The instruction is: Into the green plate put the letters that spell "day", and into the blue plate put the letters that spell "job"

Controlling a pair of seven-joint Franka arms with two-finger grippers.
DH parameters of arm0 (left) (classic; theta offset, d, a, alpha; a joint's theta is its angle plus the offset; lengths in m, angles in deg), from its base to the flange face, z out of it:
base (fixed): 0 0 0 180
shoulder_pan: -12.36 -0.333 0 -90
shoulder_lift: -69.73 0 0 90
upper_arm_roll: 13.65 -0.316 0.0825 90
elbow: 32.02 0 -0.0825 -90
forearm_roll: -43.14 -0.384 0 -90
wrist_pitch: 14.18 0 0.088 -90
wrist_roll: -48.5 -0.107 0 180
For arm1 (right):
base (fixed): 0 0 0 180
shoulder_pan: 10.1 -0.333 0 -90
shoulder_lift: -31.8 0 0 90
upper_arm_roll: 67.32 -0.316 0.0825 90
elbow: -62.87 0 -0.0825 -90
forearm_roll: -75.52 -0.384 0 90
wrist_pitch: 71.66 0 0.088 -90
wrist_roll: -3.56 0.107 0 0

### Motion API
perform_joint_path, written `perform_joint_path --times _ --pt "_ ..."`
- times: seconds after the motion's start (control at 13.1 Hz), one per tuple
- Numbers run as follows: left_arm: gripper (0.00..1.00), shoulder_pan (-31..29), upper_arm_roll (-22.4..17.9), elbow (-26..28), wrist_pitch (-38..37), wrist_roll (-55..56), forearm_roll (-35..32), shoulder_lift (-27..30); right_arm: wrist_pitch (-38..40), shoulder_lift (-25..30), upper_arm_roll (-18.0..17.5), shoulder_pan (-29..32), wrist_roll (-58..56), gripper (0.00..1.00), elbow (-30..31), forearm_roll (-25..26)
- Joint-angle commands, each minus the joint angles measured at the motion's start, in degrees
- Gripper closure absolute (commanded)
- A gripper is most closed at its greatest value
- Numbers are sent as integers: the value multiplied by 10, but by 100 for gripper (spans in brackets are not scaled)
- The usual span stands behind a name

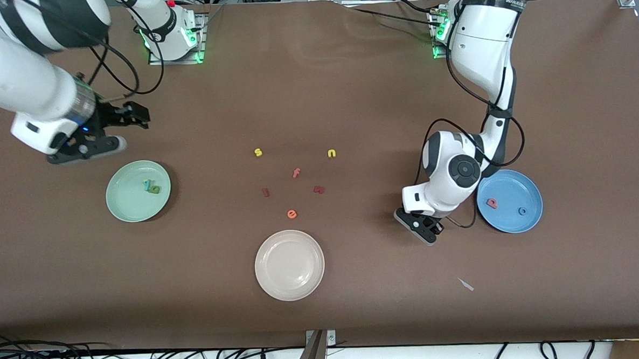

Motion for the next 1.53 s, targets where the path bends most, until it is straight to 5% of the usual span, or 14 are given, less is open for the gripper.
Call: perform_joint_path --times 0.0,0.23,0.69,0.77,0.92,1.22,1.45 --pt "100 -39 -7 40 -32 -26 -1 78 -2 37 -20 50 -7 0 16 7" --pt "100 -119 -1 102 -113 -41 -3 175 1 53 -19 87 -4 0 16 -2" --pt "100 -215 0 220 -143 -108 -3 235 -3 45 -15 101 -6 0 12 5" --pt "78 -216 0 221 -143 -107 -3 234 -2 45 -15 101 -5 0 11 7" --pt "0 -218 0 221 -139 -107 -3 232 -1 43 -15 105 -2 0 12 6" --pt "0 -229 -2 231 -123 -98 -1 233 2 33 -13 105 -1 0 11 1" --pt "0 -244 -2 246 -103 -98 -2 293 0 31 -8 108 -2 0 11 1"
